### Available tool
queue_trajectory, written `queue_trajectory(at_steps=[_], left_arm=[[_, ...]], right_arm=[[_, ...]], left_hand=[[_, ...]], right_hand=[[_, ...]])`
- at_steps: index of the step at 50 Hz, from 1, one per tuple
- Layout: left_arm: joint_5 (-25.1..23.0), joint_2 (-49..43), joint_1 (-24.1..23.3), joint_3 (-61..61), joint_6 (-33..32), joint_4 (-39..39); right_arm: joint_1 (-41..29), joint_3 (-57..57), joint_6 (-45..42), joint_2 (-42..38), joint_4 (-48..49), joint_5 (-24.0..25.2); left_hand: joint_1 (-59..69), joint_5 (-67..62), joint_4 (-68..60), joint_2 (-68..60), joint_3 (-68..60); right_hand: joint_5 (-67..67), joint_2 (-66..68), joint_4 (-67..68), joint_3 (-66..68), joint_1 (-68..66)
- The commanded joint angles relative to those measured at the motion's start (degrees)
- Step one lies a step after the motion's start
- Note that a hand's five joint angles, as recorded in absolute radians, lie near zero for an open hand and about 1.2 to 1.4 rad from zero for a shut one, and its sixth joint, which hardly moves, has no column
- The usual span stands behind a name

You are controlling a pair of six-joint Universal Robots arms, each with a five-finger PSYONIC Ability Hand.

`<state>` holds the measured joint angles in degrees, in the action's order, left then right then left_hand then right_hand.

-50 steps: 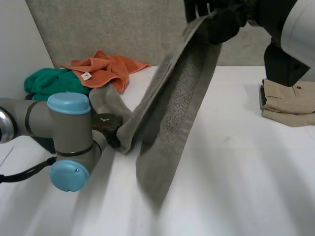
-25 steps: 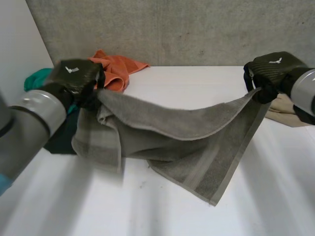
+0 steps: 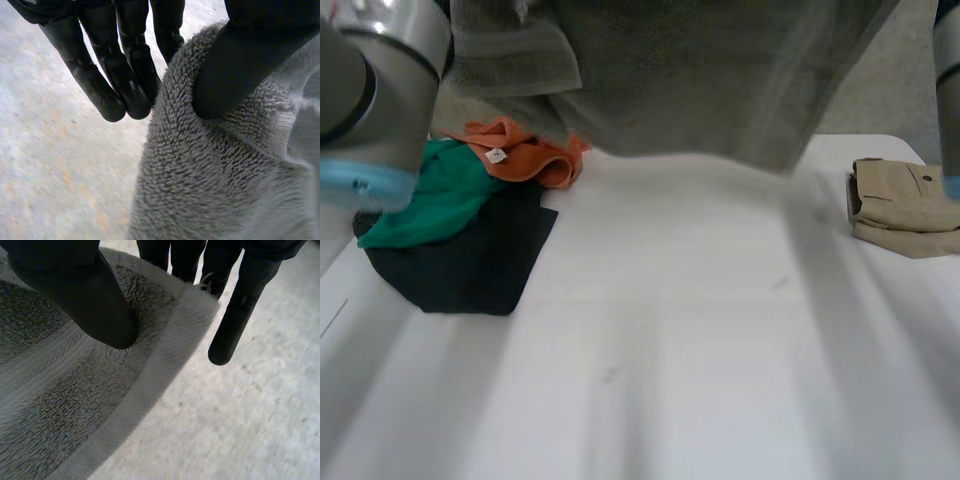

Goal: Fold the laundry.

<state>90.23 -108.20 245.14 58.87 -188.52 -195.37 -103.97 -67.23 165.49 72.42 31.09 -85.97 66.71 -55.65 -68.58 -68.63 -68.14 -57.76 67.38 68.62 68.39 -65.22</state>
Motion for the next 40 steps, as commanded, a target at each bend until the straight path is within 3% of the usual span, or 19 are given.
queue_trajectory(at_steps=[1,8,11,12,16,25,30,40], left_arm=[[-2.9,1.4,0.6,21.8,0.1,0.9],[-5.5,-6.2,0.0,35.1,-1.3,-2.6],[-5.7,-9.9,0.0,35.5,-3.2,-3.9],[-5.4,-11.7,0.0,35.5,-4.5,-3.7],[-3.9,-12.0,0.0,34.9,-7.3,-1.9],[0.7,-3.6,-0.1,37.5,-7.2,-1.6],[3.0,-0.1,0.3,42.5,-7.6,-0.5],[2.7,4.6,1.0,51.4,-9.2,6.7]], right_arm=[[3.3,-13.8,1.1,1.8,-5.6,6.6],[5.1,-27.7,-2.4,-1.9,-9.9,14.7],[5.2,-30.1,-5.9,-4.7,-10.9,16.0],[5.4,-30.8,-8.8,-6.6,-11.4,16.0],[5.9,-30.9,-14.3,-8.8,-14.4,14.5],[7.1,-29.0,-12.8,-8.2,-18.6,11.9],[7.7,-28.9,-11.2,-8.1,-18.8,11.4],[7.6,-29.0,-10.8,-8.3,-19.0,11.4]], left_hand=[[13.3,-14.3,-11.4,-11.4,-11.9],[13.3,-14.3,-11.4,-11.4,-11.9],[1.1,-2.1,0.8,0.8,0.3],[-9.0,7.9,10.8,10.9,10.4],[-22.5,21.4,24.3,24.4,23.9],[-44.4,43.3,46.2,46.3,45.8],[-43.7,42.7,45.6,45.6,45.2],[-13.3,12.2,15.1,15.2,14.7]], right_hand=[[-12.2,12.6,11.4,11.6,-14.8],[-12.2,12.6,11.4,11.6,-14.8],[-12.2,12.6,11.4,11.6,-14.8],[-12.2,12.6,11.4,11.6,-14.8],[-12.2,12.6,11.4,11.6,-14.8],[-12.2,12.6,11.4,11.6,-14.8],[-12.2,12.6,11.4,11.6,-14.8],[-12.2,12.6,11.4,11.6,-14.8]])
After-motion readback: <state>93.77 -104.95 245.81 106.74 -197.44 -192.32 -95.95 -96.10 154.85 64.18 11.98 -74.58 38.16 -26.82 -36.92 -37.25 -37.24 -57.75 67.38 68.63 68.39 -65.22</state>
